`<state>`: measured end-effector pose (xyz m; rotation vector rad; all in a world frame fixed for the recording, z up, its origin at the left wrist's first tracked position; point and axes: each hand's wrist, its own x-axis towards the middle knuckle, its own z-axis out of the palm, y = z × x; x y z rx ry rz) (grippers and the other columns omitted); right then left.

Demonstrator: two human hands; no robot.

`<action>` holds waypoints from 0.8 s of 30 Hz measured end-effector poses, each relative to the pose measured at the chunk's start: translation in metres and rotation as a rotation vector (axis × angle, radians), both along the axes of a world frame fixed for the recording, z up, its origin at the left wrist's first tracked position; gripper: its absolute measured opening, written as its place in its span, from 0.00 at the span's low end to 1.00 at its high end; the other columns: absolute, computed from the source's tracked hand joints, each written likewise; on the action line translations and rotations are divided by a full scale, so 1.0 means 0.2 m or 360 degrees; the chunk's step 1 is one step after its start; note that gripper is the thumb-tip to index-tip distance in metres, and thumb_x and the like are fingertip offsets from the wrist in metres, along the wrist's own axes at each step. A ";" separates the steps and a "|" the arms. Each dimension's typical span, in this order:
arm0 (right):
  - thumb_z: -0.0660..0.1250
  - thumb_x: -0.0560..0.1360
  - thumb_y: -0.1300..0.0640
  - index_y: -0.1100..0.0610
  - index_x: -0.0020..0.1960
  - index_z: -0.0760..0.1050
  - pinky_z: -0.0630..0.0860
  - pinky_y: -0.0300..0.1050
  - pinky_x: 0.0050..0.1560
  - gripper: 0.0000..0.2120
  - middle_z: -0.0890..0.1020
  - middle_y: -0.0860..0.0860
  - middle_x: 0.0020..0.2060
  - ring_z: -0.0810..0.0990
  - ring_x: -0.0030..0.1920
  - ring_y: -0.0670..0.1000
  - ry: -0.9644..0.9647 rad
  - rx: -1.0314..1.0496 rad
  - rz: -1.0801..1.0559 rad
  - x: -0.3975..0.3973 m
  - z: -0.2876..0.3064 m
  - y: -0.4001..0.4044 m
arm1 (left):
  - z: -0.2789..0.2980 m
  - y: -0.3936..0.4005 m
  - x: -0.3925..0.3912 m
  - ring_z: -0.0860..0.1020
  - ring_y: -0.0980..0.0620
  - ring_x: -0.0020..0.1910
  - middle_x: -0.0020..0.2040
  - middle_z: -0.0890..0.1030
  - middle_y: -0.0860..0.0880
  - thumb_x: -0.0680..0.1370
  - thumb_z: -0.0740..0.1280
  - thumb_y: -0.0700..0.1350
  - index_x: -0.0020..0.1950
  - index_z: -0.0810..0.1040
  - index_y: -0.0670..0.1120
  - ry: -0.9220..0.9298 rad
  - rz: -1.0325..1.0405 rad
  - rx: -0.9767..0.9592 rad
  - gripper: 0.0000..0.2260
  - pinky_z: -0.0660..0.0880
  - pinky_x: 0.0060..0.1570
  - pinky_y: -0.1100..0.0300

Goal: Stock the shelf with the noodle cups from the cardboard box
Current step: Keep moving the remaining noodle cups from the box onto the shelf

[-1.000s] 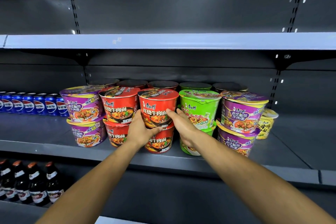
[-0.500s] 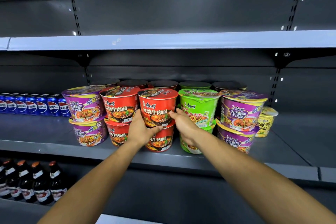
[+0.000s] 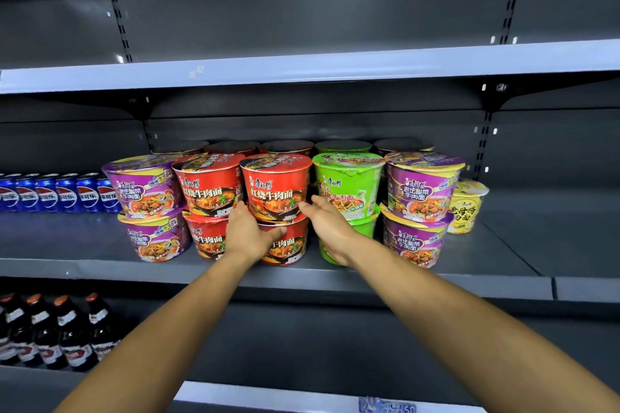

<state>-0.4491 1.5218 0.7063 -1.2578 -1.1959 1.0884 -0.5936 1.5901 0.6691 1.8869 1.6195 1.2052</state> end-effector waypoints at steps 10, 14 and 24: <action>0.61 0.79 0.54 0.50 0.49 0.74 0.75 0.40 0.40 0.04 0.79 0.48 0.47 0.81 0.44 0.47 -0.0335 -0.0297 0.0187 0.02 -0.11 -0.23 | -0.03 -0.26 0.05 0.78 0.43 0.54 0.57 0.80 0.44 0.70 0.73 0.51 0.60 0.77 0.44 0.0298 0.0025 -0.0473 0.21 0.75 0.54 0.55; 0.60 0.80 0.54 0.50 0.48 0.73 0.75 0.40 0.41 0.05 0.79 0.49 0.45 0.80 0.41 0.46 -0.0432 -0.0438 0.0316 0.08 -0.18 -0.31 | -0.10 -0.34 0.11 0.78 0.46 0.50 0.54 0.81 0.43 0.71 0.73 0.50 0.55 0.79 0.42 0.0354 -0.0155 -0.0692 0.17 0.76 0.48 0.56; 0.59 0.81 0.53 0.53 0.55 0.72 0.77 0.46 0.50 0.06 0.79 0.53 0.48 0.81 0.56 0.55 -0.0533 -0.0698 0.0651 0.31 -0.40 -0.35 | -0.23 -0.55 0.37 0.75 0.51 0.45 0.49 0.77 0.48 0.78 0.66 0.53 0.60 0.76 0.44 0.0607 -0.0436 -0.1262 0.16 0.70 0.40 0.60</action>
